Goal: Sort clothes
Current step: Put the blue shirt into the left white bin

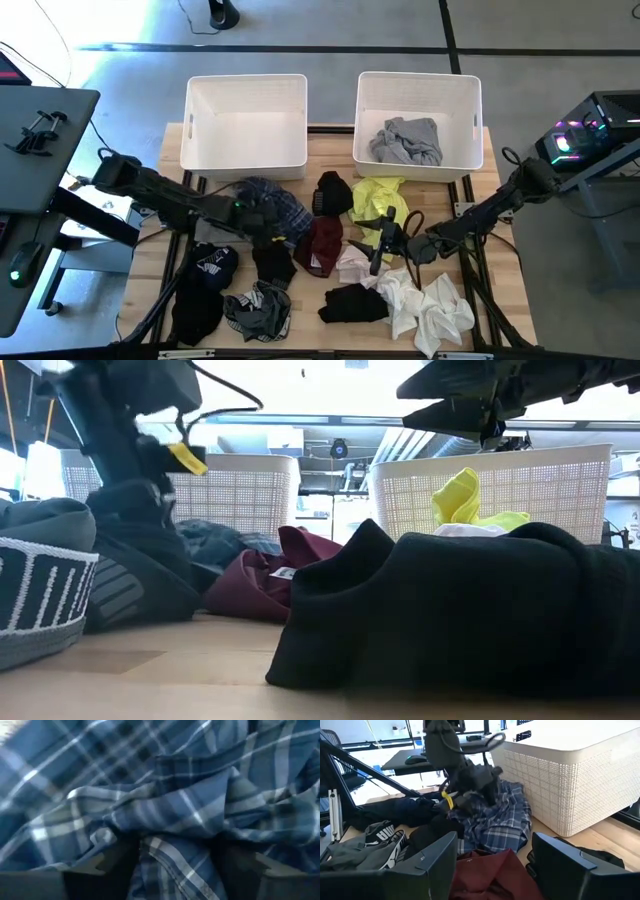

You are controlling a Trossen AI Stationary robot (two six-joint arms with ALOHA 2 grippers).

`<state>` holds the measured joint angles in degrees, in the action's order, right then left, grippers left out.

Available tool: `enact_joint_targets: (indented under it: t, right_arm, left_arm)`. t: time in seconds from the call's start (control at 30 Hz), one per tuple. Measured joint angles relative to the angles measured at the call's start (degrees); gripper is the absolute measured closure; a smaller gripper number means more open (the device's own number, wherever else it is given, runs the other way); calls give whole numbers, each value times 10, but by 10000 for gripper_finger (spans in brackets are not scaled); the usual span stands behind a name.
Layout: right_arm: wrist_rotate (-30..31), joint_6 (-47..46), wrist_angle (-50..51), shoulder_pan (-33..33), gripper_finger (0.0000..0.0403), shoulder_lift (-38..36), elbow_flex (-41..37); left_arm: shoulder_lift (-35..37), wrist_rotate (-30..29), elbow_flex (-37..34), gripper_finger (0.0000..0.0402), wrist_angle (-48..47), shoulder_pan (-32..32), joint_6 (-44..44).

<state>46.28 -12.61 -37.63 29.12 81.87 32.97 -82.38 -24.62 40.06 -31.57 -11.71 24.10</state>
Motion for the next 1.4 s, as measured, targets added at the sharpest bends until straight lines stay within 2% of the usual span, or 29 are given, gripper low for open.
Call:
enact_joint_targets:
  t: [0.13, 0.27, 0.3, 0.5, 0.67, 0.87, 1.0, 1.17, 1.3, 1.4]
  right_arm:
    - [-9, -6, -3, 0, 160, 0, 0]
    - [-11, -4, -9, 0, 160, 0, 0]
    - [-11, -4, -10, 0, 160, 0, 0]
    - [-11, -5, -13, 0, 160, 0, 0]
    - [-11, -5, -16, 0, 160, 0, 0]
    - [-10, 0, -21, 0, 160, 0, 0]
    - [-10, 2, -21, -2, 160, 0, 0]
    - [-9, 2, -21, -9, 160, 0, 0]
    - [-9, 0, -21, -10, 160, 0, 0]
    - [-9, 0, -21, -10, 160, 0, 0]
  left_arm:
    - [-32, 14, -2, 267, 18, 2, -2]
    - [-46, 33, -1, 373, 20, 2, -15]
    - [-45, 38, 1, 384, 20, 2, -15]
    - [5, 32, 66, 394, -66, 1, -18]
    - [74, -20, 146, 397, -98, -11, -53]
    - [140, -101, 239, 400, -90, -30, -136]
    - [162, -170, 307, 400, -63, -40, -240]
    - [167, -256, 401, 400, 14, -34, -441]
    - [167, -295, 462, 400, 58, -10, -588]
    - [170, -314, 485, 401, 58, 23, -662]
